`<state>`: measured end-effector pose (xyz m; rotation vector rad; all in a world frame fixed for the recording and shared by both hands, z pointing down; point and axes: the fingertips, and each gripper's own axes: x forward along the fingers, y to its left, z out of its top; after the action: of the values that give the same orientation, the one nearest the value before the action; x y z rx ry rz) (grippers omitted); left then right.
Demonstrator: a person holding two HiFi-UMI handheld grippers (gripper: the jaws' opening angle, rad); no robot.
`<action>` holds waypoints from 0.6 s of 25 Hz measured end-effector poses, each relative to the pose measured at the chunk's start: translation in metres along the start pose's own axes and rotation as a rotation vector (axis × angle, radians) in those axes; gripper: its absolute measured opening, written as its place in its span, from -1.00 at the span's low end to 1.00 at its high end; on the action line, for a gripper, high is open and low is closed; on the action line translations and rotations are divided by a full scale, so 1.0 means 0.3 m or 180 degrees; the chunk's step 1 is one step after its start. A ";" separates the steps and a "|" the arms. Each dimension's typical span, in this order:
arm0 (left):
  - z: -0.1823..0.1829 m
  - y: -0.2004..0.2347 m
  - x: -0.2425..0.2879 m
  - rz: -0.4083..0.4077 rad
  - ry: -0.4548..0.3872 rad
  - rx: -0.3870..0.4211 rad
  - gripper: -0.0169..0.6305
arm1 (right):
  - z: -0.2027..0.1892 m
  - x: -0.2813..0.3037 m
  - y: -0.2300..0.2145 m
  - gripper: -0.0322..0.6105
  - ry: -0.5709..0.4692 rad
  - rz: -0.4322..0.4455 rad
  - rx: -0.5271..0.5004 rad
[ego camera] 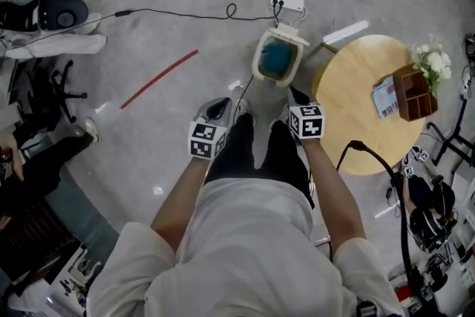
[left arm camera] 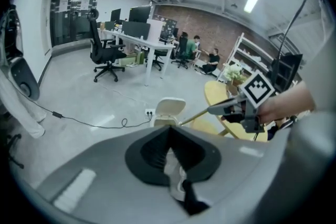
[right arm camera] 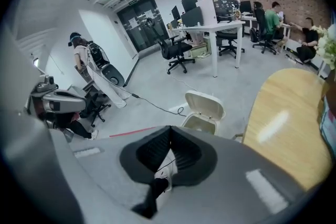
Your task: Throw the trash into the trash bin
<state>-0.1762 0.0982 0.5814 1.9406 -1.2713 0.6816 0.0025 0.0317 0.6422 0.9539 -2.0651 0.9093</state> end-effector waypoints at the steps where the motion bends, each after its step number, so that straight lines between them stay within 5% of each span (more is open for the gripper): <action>1: 0.010 -0.005 -0.008 -0.0010 -0.0007 0.0011 -0.94 | 0.005 -0.016 0.002 -0.90 -0.0010 -0.0002 -0.0003; 15: 0.133 -0.129 -0.101 -0.0332 -0.0092 0.0072 -0.94 | 0.074 -0.242 0.073 -0.90 -0.0210 0.0061 -0.0049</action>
<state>-0.1500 0.0936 0.5241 2.0262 -1.1752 0.6199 0.0148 0.0495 0.5661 0.9694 -2.1368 0.8815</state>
